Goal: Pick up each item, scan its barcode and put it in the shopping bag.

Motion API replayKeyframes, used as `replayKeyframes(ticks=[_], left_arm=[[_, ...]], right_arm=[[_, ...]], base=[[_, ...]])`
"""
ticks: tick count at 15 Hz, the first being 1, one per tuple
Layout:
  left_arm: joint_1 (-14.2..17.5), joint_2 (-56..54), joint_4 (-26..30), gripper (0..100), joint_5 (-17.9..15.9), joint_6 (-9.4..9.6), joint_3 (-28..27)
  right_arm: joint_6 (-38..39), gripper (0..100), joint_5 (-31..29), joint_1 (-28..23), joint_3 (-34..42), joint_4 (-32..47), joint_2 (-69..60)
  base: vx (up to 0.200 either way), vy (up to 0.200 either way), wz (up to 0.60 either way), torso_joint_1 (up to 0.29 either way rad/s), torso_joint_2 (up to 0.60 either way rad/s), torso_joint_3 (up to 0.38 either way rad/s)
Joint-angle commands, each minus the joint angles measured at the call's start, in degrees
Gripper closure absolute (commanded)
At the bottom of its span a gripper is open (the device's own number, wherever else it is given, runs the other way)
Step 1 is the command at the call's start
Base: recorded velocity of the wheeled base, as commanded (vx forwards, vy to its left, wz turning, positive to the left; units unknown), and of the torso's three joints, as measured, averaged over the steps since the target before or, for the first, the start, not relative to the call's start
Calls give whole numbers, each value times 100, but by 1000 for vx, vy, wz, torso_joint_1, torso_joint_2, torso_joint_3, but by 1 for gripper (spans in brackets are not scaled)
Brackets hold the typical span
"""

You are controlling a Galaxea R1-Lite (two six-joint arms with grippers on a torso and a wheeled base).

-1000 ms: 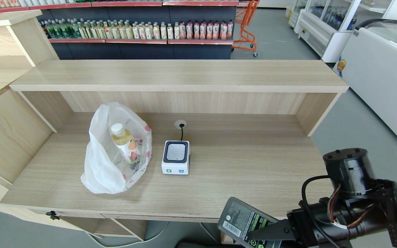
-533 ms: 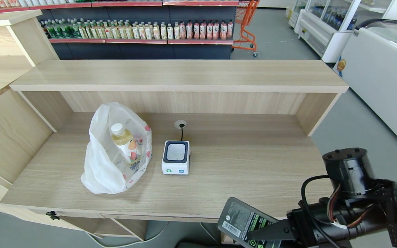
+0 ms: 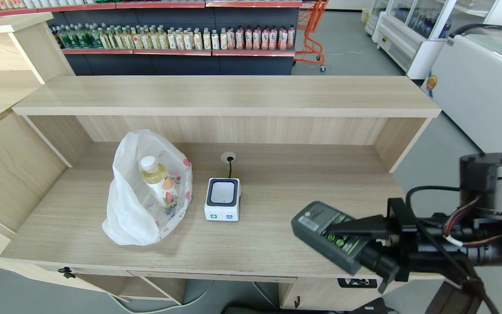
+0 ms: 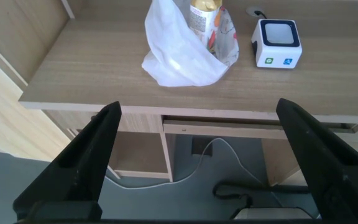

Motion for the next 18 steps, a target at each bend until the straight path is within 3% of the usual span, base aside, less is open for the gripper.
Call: replayKeyframes(ticks=[1, 3, 5, 6, 8, 11, 13, 14, 16, 18], left_arm=[[7, -2, 0, 0, 2, 1, 0], [7, -2, 0, 0, 2, 1, 0], [-1, -2, 0, 0, 2, 1, 0], [-1, -2, 0, 0, 2, 1, 0], [-1, -2, 0, 0, 2, 1, 0], [-1, -2, 0, 0, 2, 1, 0], [-1, -2, 0, 0, 2, 1, 0], [-1, -2, 0, 0, 2, 1, 0], [-1, -2, 0, 0, 2, 1, 0], [-1, -2, 0, 0, 2, 1, 0]], right_arm=[[1261, 100, 95, -935, 394, -157, -628], [1621, 100, 262, -1515, 429, 1082, -672], [2597, 100, 262, -1937, 289, 2014, -927], [4144, 100, 192, -2236, 262, 2251, -1191], [6332, 100, 34, -2561, 254, 2128, -1305], [10164, 100, -98, -2596, 166, 1917, -1358], [12898, 100, -801, -2455, -72, 1416, -1182], [13777, 100, -1223, -2297, -98, 1214, -1041], [14506, 100, -1698, -2244, -72, 1091, -813], [14963, 100, -1715, -2157, -19, 1108, -936]], base=[[0, 0, 0, 0, 0, 0], [0, 0, 0, 0, 0, 0], [0, 0, 0, 0, 0, 0], [0, 0, 0, 0, 0, 0], [0, 0, 0, 0, 0, 0], [0, 0, 0, 0, 0, 0], [0, 0, 0, 0, 0, 0], [0, 0, 0, 0, 0, 0], [0, 0, 0, 0, 0, 0], [0, 0, 0, 0, 0, 0]])
